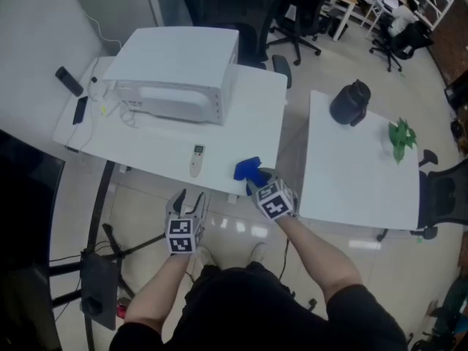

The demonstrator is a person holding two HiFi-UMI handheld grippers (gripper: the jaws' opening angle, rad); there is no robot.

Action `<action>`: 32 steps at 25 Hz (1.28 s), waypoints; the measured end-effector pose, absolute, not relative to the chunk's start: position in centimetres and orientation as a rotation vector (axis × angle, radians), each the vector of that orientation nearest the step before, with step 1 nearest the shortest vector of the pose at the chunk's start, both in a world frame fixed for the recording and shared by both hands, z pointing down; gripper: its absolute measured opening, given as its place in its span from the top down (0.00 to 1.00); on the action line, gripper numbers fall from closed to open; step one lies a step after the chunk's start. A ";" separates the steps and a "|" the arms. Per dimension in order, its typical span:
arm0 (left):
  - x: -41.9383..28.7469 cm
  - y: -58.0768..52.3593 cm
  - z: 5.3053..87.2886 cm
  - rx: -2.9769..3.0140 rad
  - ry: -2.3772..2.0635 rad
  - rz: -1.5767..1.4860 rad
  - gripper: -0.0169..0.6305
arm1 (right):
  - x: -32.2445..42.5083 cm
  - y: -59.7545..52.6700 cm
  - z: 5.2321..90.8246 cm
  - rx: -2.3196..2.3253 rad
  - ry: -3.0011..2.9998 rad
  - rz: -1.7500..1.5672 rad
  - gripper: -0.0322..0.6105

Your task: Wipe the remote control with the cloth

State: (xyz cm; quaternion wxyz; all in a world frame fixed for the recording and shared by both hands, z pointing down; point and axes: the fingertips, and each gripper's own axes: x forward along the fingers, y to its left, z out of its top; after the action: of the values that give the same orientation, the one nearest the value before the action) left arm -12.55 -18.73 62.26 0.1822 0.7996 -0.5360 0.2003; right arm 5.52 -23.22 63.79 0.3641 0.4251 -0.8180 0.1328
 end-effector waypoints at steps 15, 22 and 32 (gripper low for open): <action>-12.3 -17.1 58.1 2.319 -1.540 0.514 0.60 | 5.5 -25.7 67.3 1.143 -2.071 0.421 0.64; -10.2 -15.3 51.5 2.485 -1.467 0.417 0.61 | 1.9 -18.6 52.2 1.215 -2.426 0.331 0.62; -7.5 -10.6 44.1 2.672 -1.438 0.329 0.89 | -0.1 -9.9 44.2 1.225 -2.577 0.162 0.91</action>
State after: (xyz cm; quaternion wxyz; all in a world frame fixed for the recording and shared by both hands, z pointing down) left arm -7.52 -10.63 44.14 0.0449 0.8746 -0.4707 0.1077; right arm -0.10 -9.89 44.21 0.1414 0.4244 -0.8926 0.0562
